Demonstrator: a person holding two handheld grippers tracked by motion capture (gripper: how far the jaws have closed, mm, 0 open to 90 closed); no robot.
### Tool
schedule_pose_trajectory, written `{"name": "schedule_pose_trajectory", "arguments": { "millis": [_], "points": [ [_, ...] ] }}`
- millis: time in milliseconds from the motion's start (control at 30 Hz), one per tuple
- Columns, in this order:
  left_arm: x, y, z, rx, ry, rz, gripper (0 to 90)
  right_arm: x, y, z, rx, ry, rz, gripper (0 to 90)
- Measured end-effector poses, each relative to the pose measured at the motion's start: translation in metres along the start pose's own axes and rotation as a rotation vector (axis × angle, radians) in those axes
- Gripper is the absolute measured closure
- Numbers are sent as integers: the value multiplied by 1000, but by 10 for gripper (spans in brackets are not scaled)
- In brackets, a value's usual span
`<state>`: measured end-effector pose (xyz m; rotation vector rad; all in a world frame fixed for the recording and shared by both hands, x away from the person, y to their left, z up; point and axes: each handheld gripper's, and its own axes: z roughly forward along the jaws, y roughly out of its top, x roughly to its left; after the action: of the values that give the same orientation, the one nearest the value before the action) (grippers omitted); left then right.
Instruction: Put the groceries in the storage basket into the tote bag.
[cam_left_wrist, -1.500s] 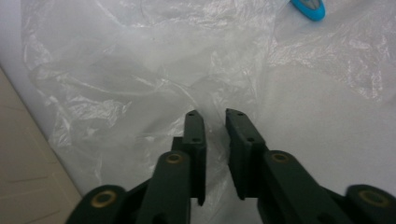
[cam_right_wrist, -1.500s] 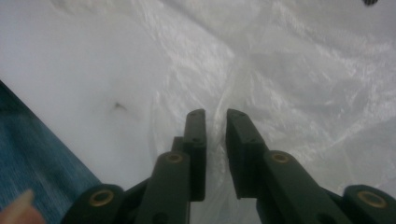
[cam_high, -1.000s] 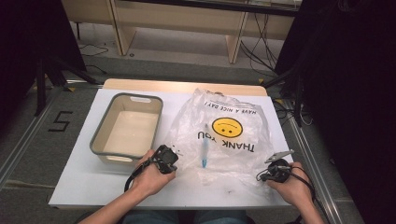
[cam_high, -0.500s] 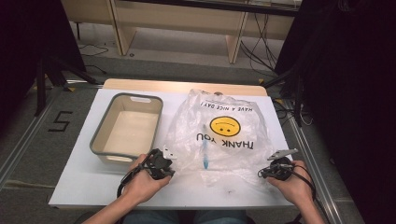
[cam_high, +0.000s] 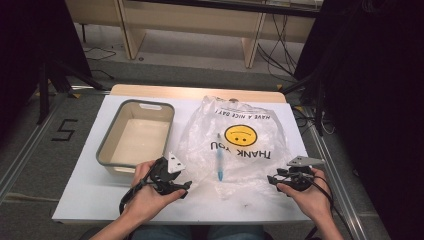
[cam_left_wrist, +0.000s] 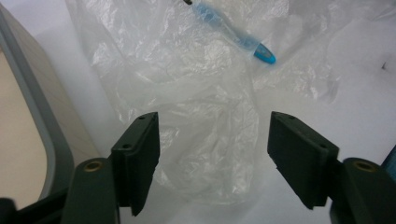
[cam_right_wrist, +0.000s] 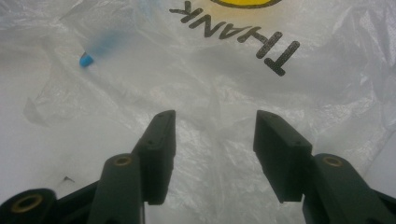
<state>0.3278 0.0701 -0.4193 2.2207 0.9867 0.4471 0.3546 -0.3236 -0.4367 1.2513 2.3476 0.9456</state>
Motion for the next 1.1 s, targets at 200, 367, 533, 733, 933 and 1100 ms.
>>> {"name": "schedule_pose_trajectory", "arguments": {
  "millis": [200,367,533,733,933,1100],
  "points": [
    [8,1,-4,-25,-2,-23,264,-1,-2,3,3,1,4,458],
    [13,6,-8,-69,-19,-40,243,0,-1,4,-9,-2,9,431],
    [14,10,2,-63,-26,-22,230,-1,-3,7,-9,-6,11,400],
    [12,16,15,-62,-41,3,232,-1,-1,5,-26,-9,23,398],
    [8,23,22,-70,-39,17,233,-1,-1,5,-39,-11,20,393],
    [9,24,24,-64,-36,21,234,-1,-2,5,-37,-9,22,389]
  ]
}}
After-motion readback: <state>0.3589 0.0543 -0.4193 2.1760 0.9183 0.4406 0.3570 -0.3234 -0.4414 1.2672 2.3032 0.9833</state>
